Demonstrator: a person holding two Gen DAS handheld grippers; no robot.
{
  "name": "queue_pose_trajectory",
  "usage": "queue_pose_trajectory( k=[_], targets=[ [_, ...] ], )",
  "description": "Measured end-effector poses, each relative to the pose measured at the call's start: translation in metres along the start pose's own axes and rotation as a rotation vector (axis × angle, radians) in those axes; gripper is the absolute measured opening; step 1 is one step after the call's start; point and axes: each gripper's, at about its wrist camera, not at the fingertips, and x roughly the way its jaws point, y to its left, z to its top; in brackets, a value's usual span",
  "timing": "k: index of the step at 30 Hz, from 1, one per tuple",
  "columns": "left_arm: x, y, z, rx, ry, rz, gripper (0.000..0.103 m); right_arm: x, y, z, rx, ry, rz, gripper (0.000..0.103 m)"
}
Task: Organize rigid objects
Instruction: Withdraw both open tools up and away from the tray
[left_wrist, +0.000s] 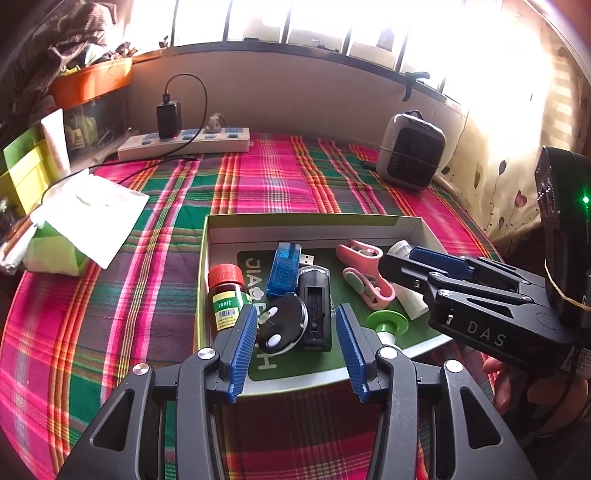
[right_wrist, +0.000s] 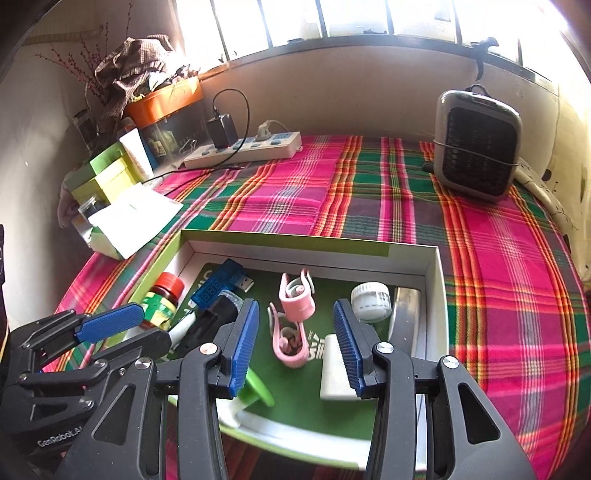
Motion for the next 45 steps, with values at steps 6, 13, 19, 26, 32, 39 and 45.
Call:
queue_pose_trajectory(
  k=[6,13,19,26,32,39,45],
  targets=[
    [-0.014,-0.007,-0.006,0.013,-0.017,0.016,0.044,-0.017,0.005,-0.009,0.009,-0.022,-0.018,0.043],
    [-0.030,-0.015,-0.018,0.023,-0.028,0.025,0.044,-0.039,0.009,-0.023,0.010,-0.047,-0.040,0.043],
    [-0.041,-0.020,-0.031,0.032,-0.032,0.035,0.044,-0.055,0.009,-0.038,0.021,-0.056,-0.058,0.043],
    [-0.040,-0.022,-0.049,0.044,-0.004,0.062,0.044,-0.065,0.007,-0.058,0.034,-0.056,-0.085,0.043],
    [-0.034,-0.022,-0.064,0.034,0.031,0.058,0.044,-0.062,0.008,-0.074,0.022,-0.012,-0.122,0.044],
    [-0.030,-0.016,-0.074,0.021,0.053,0.082,0.044,-0.062,0.009,-0.087,0.019,0.014,-0.132,0.044],
    [-0.027,-0.012,-0.078,0.013,0.068,0.108,0.044,-0.061,0.009,-0.094,0.025,0.031,-0.151,0.044]
  ],
)
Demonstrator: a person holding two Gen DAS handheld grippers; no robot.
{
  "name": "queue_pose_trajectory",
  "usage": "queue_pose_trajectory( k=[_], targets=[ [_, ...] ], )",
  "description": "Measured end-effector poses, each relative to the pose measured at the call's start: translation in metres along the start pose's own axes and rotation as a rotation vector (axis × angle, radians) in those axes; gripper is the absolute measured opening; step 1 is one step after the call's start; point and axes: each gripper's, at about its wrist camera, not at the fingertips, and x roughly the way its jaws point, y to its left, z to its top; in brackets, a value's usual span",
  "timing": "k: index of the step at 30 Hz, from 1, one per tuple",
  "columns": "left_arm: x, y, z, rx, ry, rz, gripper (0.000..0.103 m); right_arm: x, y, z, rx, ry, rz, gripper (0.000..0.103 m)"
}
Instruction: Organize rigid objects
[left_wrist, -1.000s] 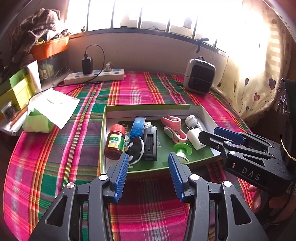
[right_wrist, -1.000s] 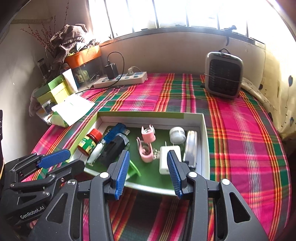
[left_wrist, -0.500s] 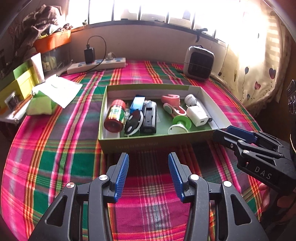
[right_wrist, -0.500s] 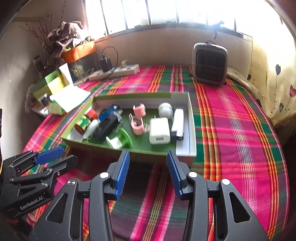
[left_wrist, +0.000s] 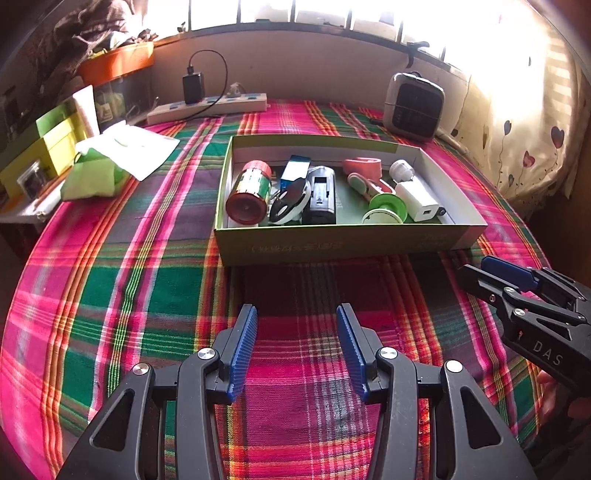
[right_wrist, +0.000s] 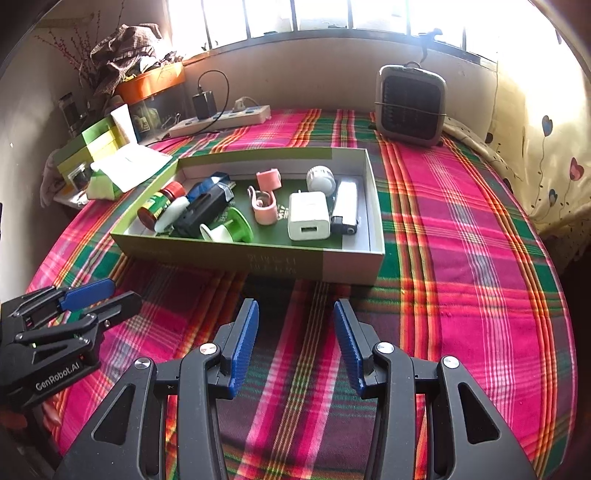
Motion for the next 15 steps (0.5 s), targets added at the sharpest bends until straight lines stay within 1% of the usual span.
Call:
queue_pose_trajectory(
  k=[3,5,10,15],
  targets=[
    [0.002,-0.002,-0.001,0.005,0.003,0.003,0.044,-0.001,-0.001,-0.002,0.008,0.006,-0.019,0.045],
    [0.003,-0.003,-0.002,0.007,0.008,0.005,0.044,-0.001,-0.003,-0.004,0.014,0.012,-0.028,0.050],
    [0.004,-0.008,-0.003,0.026,0.004,0.025,0.044,0.002,-0.005,-0.010,0.026,0.042,-0.050,0.051],
    [0.006,-0.011,-0.004,0.026,-0.004,0.020,0.051,0.003,-0.007,-0.015,0.029,0.050,-0.058,0.051]
  ],
)
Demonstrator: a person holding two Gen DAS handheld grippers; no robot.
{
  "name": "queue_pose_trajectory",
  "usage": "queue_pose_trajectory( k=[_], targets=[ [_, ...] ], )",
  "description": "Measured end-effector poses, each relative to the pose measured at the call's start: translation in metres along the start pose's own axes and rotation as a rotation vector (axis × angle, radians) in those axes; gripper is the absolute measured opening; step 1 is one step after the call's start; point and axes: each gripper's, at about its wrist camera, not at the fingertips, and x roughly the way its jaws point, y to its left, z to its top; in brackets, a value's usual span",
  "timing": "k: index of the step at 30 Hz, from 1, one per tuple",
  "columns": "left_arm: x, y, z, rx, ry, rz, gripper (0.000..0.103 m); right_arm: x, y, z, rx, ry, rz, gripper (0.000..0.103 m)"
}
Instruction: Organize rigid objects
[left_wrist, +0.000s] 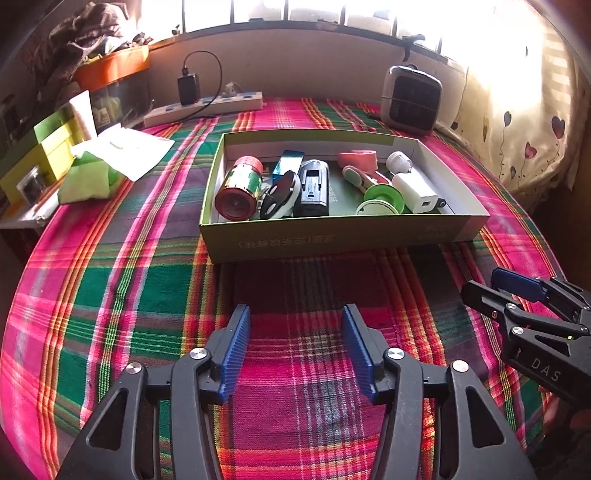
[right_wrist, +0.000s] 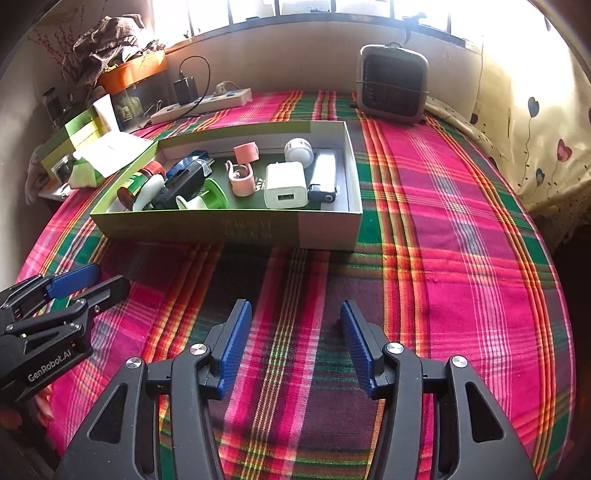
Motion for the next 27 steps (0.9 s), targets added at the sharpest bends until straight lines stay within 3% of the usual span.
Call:
queue_pose_trajectory(
  k=[4,12,27],
  targets=[
    [0.002,-0.007,0.000,0.027,0.005,0.027,0.053,0.001,0.003,0.000,-0.010,0.001,-0.020,0.053],
    [0.003,-0.011,0.001,0.034,0.010,0.043,0.059,0.005,0.006,0.002,-0.018,0.014,-0.051,0.066],
    [0.004,-0.013,0.001,0.015,0.012,0.061,0.062,0.006,0.006,0.003,-0.003,0.016,-0.065,0.069]
  ],
)
